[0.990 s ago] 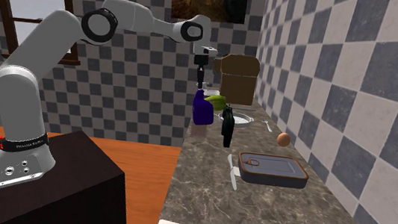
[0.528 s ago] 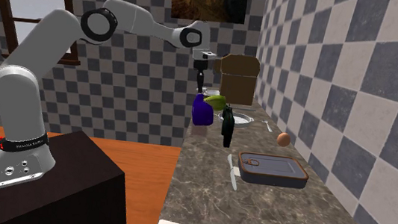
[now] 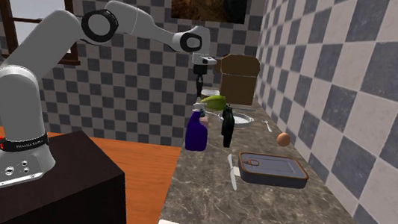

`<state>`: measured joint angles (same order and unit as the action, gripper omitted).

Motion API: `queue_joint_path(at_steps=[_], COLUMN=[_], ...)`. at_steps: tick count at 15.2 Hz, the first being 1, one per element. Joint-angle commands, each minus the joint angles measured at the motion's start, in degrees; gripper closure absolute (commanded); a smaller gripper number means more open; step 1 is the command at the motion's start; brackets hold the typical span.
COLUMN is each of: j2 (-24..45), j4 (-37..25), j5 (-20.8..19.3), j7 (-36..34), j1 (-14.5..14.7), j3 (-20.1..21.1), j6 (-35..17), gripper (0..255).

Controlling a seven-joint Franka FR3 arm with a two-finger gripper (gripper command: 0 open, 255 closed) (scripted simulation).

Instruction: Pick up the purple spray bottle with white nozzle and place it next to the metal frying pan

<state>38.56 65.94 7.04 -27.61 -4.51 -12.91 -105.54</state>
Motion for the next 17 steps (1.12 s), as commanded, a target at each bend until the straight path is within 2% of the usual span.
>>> queue_joint_path(at_steps=[1, 6, 10, 17], j2=[0.0, 0.0, 0.0, 0.0], j4=[0.0, 0.0, -7.3, -7.3], j5=[0.0, 0.0, -0.1, -0.1], j7=[0.0, 0.0, -0.3, -0.3], j1=[0.0, 0.0, -0.5, -0.5], j3=[0.0, 0.0, -0.1, -0.1], j6=[0.0, 0.0, 7.3, 7.3], gripper=[0, 0, 0, 0])
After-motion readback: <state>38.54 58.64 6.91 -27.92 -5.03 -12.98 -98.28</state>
